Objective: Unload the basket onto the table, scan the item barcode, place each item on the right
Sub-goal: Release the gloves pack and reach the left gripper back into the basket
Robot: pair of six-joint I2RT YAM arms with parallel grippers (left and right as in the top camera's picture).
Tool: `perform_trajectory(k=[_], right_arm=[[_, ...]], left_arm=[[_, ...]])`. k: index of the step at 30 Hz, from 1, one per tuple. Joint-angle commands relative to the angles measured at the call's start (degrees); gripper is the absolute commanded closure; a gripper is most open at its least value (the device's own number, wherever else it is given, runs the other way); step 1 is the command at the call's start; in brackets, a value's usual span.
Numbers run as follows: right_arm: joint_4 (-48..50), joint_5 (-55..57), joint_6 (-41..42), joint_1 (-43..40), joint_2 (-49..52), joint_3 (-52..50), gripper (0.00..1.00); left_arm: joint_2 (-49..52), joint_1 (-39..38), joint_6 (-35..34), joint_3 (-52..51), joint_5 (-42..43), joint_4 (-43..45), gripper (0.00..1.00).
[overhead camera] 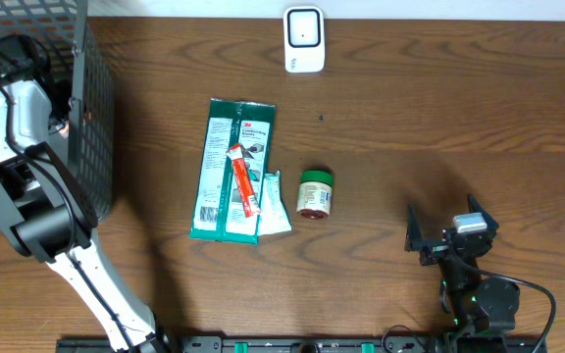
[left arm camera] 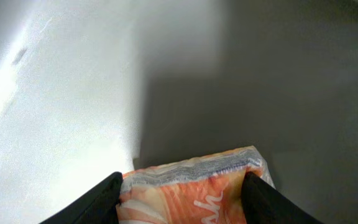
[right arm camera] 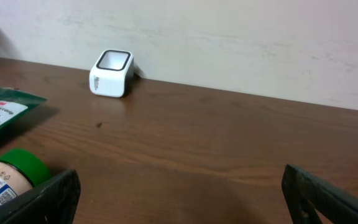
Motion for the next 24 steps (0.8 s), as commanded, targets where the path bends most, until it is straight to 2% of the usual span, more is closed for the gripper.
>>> perform_trajectory(k=[1,3,6,9,14,19,20,24], right_arm=[[-0.2,0.2,0.2,0.2,-0.2,0.0,0.01],[-0.2,0.2,0.2,0.2,-0.2,0.0,0.01],[-0.2,0.1,0.2,0.2,-0.2,0.0,0.01],[-0.2,0.1,0.2,0.2,-0.2,0.0,0.01],[-0.2,0.1,0.2,0.2,-0.2,0.0,0.01],[-0.2,0.2,0.2,0.2,-0.2,0.0,0.01],[-0.2,0.2,0.2,0.2,-0.2,0.0,0.01],[-0.2,0.1,0.2,0.2,-0.2,0.0,0.01]], left_arm=[[1.0,0.6,-13.2,-1.4,-7.1,-6.2,0.38],[0.4,0.5,-15.1,-1.4,-7.1,-7.8,0.31],[-1.9,0.5,-14.1,-1.4,-7.1,-8.1,0.25],[-5.6,0.5,-12.8,-1.4,-7.1,-8.2,0.21],[-11.9,0.2,-11.6,-1.4,-4.9,-10.3,0.21],[-13.5,-0.4,-5.2,-1.4,6.5,-11.7,0.22],[-13.2,-0.8,-2.1,-1.7,9.6,-11.9,0.22],[-13.2,-2.3,5.2,-4.0,11.7,-11.7,0.26]])
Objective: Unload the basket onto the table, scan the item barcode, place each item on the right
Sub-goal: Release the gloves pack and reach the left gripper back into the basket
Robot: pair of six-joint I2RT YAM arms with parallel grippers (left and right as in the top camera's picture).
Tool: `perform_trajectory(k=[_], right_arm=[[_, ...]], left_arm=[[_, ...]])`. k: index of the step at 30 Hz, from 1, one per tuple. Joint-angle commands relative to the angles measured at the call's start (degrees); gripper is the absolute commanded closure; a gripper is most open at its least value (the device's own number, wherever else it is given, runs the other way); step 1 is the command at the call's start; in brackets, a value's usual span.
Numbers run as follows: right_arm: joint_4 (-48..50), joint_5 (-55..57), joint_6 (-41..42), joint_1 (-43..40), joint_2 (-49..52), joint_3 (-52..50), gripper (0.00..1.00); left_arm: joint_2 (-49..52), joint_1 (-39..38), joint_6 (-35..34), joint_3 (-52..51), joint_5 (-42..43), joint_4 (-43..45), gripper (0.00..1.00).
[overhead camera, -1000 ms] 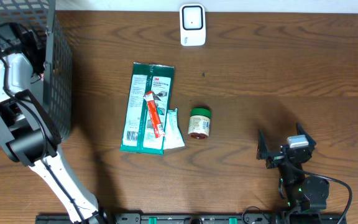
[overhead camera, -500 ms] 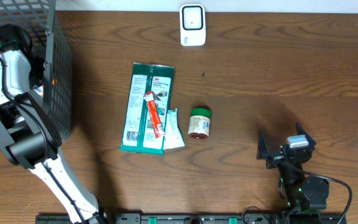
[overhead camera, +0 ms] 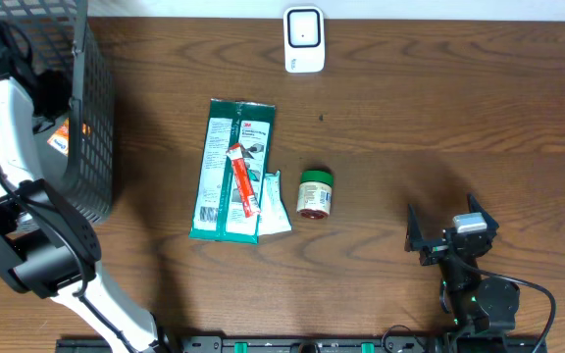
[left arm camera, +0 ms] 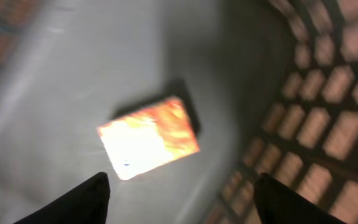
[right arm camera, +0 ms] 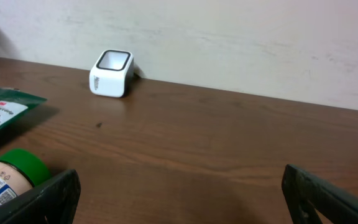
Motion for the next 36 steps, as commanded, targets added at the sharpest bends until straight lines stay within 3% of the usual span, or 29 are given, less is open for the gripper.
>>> perform_trajectory(k=[1,9,16,31,33,36], right_arm=[[-0.2,0.2,0.2,0.2,-0.2,0.0,0.01],[-0.2,0.1,0.2,0.2,-0.2,0.0,0.01],[-0.2,0.2,0.2,0.2,-0.2,0.0,0.01],[-0.2,0.2,0.2,0.2,-0.2,0.0,0.01],[-0.2,0.1,0.2,0.2,-0.2,0.0,0.01],[-0.2,0.1,0.2,0.2,-0.2,0.0,0.01]], left_arm=[[1.0,-1.9,10.4,-2.8,5.4,-0.1,0.27],[1.1,-2.7,13.2,-9.7,1.1,8.2,0.27],[1.2,-2.8,21.1,-12.2,0.8,11.8,0.32],[8.9,-2.8,21.9,-12.3,-3.4,13.8,0.33],[10.4,-2.8,21.9,-12.3,-3.4,13.8,0.39],[11.0,-2.7,21.9,-12.3,-3.4,14.0,0.64]])
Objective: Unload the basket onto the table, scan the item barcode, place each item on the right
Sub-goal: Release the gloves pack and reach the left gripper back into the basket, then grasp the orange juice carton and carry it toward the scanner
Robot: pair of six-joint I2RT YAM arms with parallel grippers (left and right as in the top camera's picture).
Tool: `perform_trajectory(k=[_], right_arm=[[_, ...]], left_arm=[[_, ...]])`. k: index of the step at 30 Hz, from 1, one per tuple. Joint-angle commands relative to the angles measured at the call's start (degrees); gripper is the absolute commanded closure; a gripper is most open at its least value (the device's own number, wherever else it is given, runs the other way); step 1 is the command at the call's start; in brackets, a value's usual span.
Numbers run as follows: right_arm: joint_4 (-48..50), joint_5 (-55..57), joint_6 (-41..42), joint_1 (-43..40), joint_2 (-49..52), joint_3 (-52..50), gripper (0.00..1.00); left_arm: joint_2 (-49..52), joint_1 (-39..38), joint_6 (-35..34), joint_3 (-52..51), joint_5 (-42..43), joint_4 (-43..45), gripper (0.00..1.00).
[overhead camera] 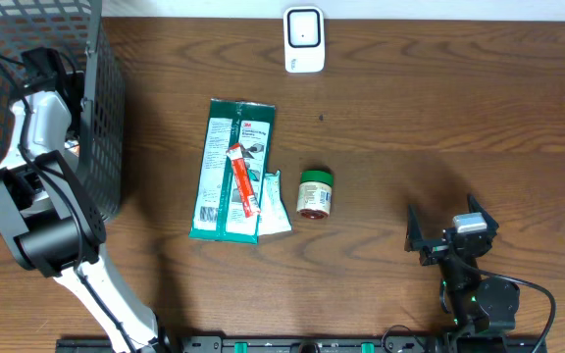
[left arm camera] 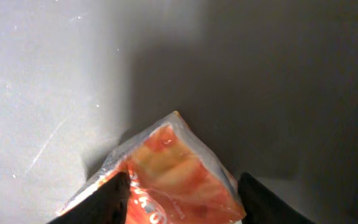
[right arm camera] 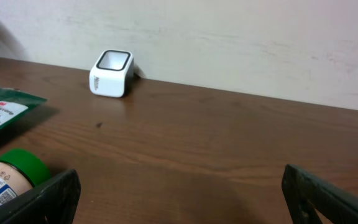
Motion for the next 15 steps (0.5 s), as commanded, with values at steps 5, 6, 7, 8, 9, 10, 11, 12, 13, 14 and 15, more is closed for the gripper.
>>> perform_trajectory(k=[5,6,7,8,9,10,11,12,13,14,15], right_arm=[[-0.2,0.2,0.2,0.2,-0.2,0.0,0.01],[-0.2,0.2,0.2,0.2,-0.2,0.0,0.01],[-0.2,0.2,0.2,0.2,-0.2,0.0,0.01],[-0.2,0.1,0.2,0.2,-0.2,0.0,0.01],[-0.2,0.1,0.2,0.2,-0.2,0.0,0.01],[-0.2,0.1,0.2,0.2,-0.2,0.0,0.01],[-0.2,0.2,0.2,0.2,-0.2,0.0,0.01],[-0.2,0.1,0.2,0.2,-0.2,0.0,0.01],[-0.2,0.1,0.2,0.2,-0.2,0.0,0.01],[-0.2,0.1,0.2,0.2,-0.2,0.0,0.01],[-0.2,0.2,0.2,0.2,-0.2,0.0,0.01]], left_arm=[[2.3,0.7,-1.0,0.2,0.8,-0.2,0.9],[1.2,0.9,-2.3,0.5,0.8,-0.3,0.91],[0.2,1.1,-3.5,0.8,0.8,-0.3,0.92],[-1.3,1.4,-5.4,1.2,0.8,-0.3,0.93],[-2.9,1.8,-7.2,1.7,0.8,-0.3,0.93],[-4.6,2.2,-9.0,2.1,0.8,-0.4,0.92],[-7.0,2.7,-11.4,2.5,0.8,-0.3,0.92],[-9.5,3.2,-13.9,2.8,0.8,-0.3,0.93],[-11.8,3.7,-16.0,2.8,0.8,-0.1,0.93],[-14.3,4.2,-18.4,2.8,0.8,0.1,0.93],[-17.4,4.8,-20.8,2.8,0.9,0.1,0.93]])
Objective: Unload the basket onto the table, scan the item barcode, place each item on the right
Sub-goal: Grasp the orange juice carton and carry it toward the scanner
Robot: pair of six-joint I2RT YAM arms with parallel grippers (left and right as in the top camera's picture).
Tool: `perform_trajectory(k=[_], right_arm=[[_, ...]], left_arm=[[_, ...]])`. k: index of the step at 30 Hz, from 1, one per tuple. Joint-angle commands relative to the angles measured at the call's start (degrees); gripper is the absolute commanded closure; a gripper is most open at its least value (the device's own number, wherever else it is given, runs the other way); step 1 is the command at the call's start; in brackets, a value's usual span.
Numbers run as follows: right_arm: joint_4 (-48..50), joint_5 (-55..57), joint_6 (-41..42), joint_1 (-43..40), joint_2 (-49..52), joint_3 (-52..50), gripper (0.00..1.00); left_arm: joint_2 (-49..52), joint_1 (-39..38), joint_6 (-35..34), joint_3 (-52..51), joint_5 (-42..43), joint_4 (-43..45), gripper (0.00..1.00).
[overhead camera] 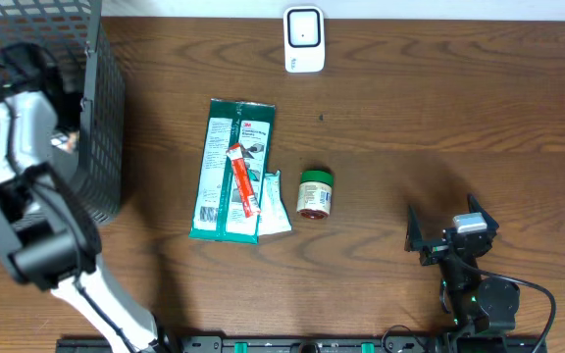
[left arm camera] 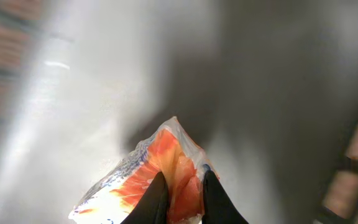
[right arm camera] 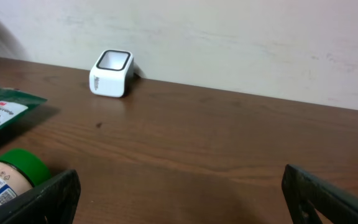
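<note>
Inside the black wire basket (overhead camera: 103, 118), my left gripper (left arm camera: 184, 198) is shut on an orange and white packet (left arm camera: 148, 177), pinching a fold of its wrapper over the grey basket floor. From overhead a bit of that packet (overhead camera: 64, 142) shows beside the left arm. The white barcode scanner (overhead camera: 303, 39) stands at the table's far edge, also in the right wrist view as the scanner (right arm camera: 111, 73). My right gripper (right arm camera: 179, 199) rests open and holds nothing, low over the table at the front right.
At mid-table lie a green packet (overhead camera: 231, 169) with a red stick sachet (overhead camera: 244, 179) on it, a small white sachet (overhead camera: 276, 208) and a green-lidded jar (overhead camera: 315, 192) on its side. The basket's walls enclose the left arm.
The left jaws stood open to either side of the orange packet; now they are shut on it. The left arm has shifted slightly in the basket. The right arm has not moved.
The left gripper was open with the orange packet between its fingers on the basket floor. Then it was higher, the packet lying free below. Then it was down around the packet again, and now it is shut on it. The right arm stayed still.
</note>
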Motion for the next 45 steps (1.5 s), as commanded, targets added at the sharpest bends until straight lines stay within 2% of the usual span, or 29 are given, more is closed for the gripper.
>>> perform_trajectory(k=[1,7,8,9,11,17,23,24,28,35,40,45], right_arm=[[-0.2,0.2,0.2,0.2,-0.2,0.0,0.01],[-0.2,0.2,0.2,0.2,-0.2,0.0,0.01],[-0.2,0.2,0.2,0.2,-0.2,0.0,0.01],[-0.2,0.1,0.2,0.2,-0.2,0.0,0.01],[-0.2,0.1,0.2,0.2,-0.2,0.0,0.01],[-0.2,0.2,0.2,0.2,-0.2,0.0,0.01],[-0.2,0.1,0.2,0.2,-0.2,0.0,0.01],[-0.2,0.2,0.2,0.2,-0.2,0.0,0.01],[-0.2,0.1,0.2,0.2,-0.2,0.0,0.01],[-0.2,0.1,0.2,0.2,-0.2,0.0,0.01],[-0.2,0.2,0.2,0.2,-0.2,0.0,0.01],[-0.2,0.2,0.2,0.2,-0.2,0.0,0.01]], left_arm=[[-14.8,2.6,-12.9,2.0,0.1,0.5,0.93],[-29.1,3.4,-20.5,2.0,1.6,-2.0,0.93],[-31.1,3.2,-20.5,2.0,4.7,-2.3,0.93],[-34.4,2.6,-20.5,2.0,14.3,-3.0,0.93],[-36.4,1.4,-20.5,2.0,24.7,-4.6,0.92],[-35.0,-8.5,-19.9,-0.2,45.1,-10.8,0.93],[-26.9,-23.7,-19.9,-2.3,51.5,-10.4,0.93],[-23.3,-28.3,-19.9,-2.3,51.6,-9.0,0.93],[-15.2,-34.7,-21.1,-2.3,51.8,-2.7,0.93],[-2.5,-39.5,-35.2,-2.3,65.2,14.4,0.93],[4.3,-43.3,-42.7,-2.3,65.5,22.8,0.92],[8.5,-47.0,-49.3,-2.3,60.7,30.3,0.93]])
